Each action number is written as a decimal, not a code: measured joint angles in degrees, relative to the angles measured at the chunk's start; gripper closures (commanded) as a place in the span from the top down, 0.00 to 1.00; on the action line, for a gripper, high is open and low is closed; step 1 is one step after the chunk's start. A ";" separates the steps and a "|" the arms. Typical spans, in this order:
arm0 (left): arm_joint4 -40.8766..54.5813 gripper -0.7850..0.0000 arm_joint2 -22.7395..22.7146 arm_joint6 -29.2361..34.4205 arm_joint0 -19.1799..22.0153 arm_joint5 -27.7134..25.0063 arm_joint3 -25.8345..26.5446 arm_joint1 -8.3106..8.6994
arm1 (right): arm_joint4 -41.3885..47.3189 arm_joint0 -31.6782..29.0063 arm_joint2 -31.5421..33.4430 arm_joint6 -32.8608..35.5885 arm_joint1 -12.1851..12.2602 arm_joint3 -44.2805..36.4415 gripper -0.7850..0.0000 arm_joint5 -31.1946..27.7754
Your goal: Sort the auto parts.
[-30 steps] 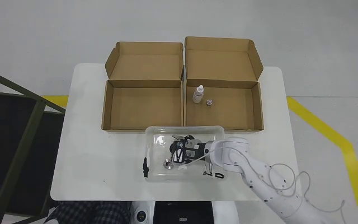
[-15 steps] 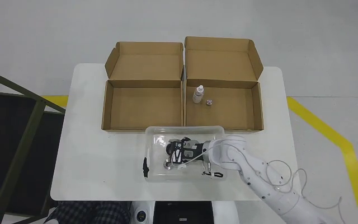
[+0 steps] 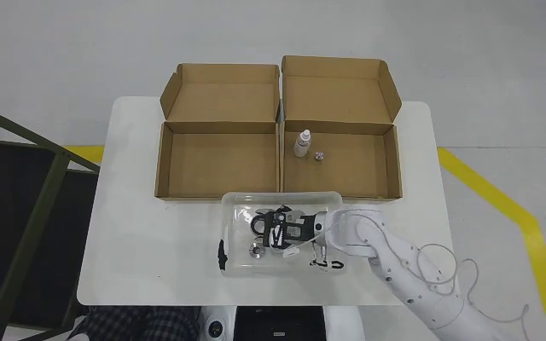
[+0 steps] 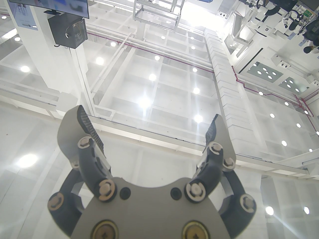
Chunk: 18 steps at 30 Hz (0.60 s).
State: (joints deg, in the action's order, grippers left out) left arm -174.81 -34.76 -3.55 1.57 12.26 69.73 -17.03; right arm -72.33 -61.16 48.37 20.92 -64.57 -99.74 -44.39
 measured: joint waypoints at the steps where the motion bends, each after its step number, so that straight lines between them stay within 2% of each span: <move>1: 0.00 1.00 0.00 0.00 0.00 0.00 0.00 0.00 | 0.27 -0.22 0.43 -0.09 0.10 -0.49 0.00 -0.11; 18: 0.00 1.00 0.00 0.00 0.00 0.00 0.00 0.00 | 6.24 -5.31 10.33 -1.54 2.32 -10.89 0.00 -2.22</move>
State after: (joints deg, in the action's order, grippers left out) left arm -174.81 -34.76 -3.55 1.57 12.26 69.73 -17.03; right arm -66.09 -66.48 58.70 19.38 -62.25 -110.63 -46.60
